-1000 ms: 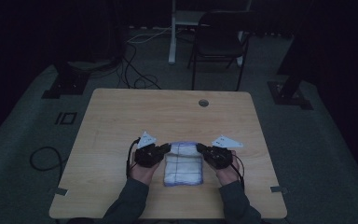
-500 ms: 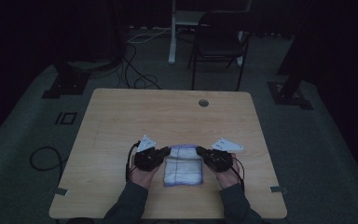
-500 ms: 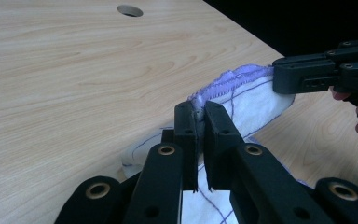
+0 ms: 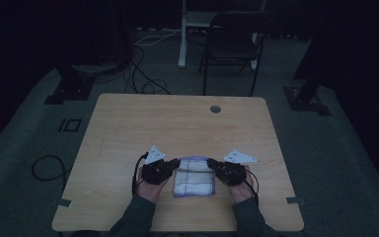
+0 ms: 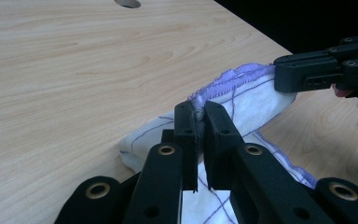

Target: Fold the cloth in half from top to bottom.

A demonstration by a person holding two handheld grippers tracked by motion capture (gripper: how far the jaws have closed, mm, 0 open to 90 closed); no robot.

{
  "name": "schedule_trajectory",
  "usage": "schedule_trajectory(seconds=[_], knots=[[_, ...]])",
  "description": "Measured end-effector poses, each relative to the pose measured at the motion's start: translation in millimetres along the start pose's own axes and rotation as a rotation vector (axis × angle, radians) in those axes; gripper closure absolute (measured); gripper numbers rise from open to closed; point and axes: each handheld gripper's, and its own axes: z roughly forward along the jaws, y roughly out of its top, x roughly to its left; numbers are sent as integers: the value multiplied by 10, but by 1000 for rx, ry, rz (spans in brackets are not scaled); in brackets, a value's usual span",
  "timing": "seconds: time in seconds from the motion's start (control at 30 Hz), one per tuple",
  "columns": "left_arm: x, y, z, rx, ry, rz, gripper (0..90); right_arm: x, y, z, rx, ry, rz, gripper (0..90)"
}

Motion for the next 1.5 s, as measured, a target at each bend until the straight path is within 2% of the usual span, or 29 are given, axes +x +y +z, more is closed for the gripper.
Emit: schedule_trajectory(seconds=[0.4,0.5,0.67,0.93,0.97,1.3,1.5], knots=[[-32,-97,-4,17,-12,0,853,34,-111,-20,14,6,9,862],[-33,-122,-20,17,-21,-12,835,42,-136,-22,18,9,12,863],[0,-111,-69,-2,-16,-27,777,53,-167,-26,24,11,12,862],[58,-72,-85,-14,5,-40,759,94,-201,-11,36,16,9,862],[82,-70,-65,-8,10,-49,758,104,-208,-10,35,17,6,863],[125,-152,155,81,8,-39,761,140,-253,-5,43,27,12,862],[111,-177,230,113,5,-18,761,142,-281,-6,48,30,17,861]])
